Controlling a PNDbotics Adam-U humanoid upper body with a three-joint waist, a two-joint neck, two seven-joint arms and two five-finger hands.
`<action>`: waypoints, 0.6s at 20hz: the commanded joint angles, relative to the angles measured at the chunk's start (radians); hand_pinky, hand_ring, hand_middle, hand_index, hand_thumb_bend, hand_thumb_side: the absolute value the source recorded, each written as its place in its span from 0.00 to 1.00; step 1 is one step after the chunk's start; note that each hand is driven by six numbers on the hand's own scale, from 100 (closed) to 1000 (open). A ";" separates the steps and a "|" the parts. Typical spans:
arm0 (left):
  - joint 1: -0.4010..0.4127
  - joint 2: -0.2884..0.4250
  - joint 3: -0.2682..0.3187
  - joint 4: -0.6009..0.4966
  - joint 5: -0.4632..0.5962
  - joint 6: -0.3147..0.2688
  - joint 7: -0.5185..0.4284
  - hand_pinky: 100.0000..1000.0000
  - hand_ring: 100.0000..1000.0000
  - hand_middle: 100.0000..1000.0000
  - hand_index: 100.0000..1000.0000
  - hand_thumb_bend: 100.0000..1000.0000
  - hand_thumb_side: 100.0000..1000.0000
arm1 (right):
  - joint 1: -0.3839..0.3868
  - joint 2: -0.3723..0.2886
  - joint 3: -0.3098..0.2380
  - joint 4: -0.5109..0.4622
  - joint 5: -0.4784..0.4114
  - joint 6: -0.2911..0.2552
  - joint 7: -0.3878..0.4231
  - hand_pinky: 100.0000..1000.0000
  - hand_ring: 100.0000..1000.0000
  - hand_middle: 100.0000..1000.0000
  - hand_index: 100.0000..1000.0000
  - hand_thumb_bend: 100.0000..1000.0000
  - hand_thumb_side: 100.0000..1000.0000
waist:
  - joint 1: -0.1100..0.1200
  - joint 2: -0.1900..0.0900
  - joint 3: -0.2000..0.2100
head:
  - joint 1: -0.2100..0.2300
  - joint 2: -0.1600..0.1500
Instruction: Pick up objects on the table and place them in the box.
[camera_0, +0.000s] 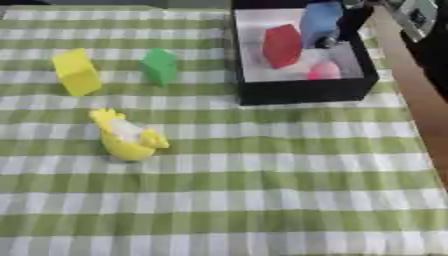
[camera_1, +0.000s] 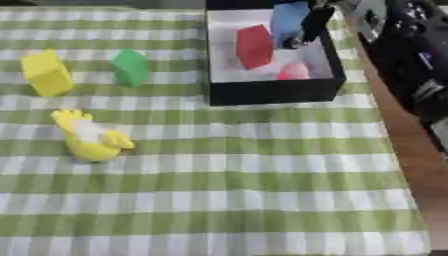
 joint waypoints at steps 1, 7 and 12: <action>-0.010 0.024 0.005 -0.019 -0.001 0.000 -0.004 0.69 0.72 0.76 0.79 0.21 0.58 | -0.014 -0.002 -0.015 0.018 0.029 0.002 -0.029 0.84 0.76 0.63 0.76 0.37 0.13 | 0.001 -0.010 0.003 | -0.006 -0.007; -0.011 0.023 0.005 -0.019 -0.001 0.000 -0.004 0.69 0.73 0.76 0.79 0.21 0.58 | -0.008 0.009 -0.014 0.038 0.105 0.003 -0.058 0.85 0.84 0.76 0.86 0.36 0.14 | 0.000 -0.010 0.004 | -0.007 -0.007; -0.010 0.023 0.006 -0.019 -0.001 0.000 -0.003 0.69 0.73 0.76 0.79 0.21 0.58 | -0.004 0.007 -0.021 0.033 0.175 0.004 -0.036 0.89 0.89 0.81 0.90 0.38 0.48 | 0.001 -0.011 0.003 | -0.005 -0.003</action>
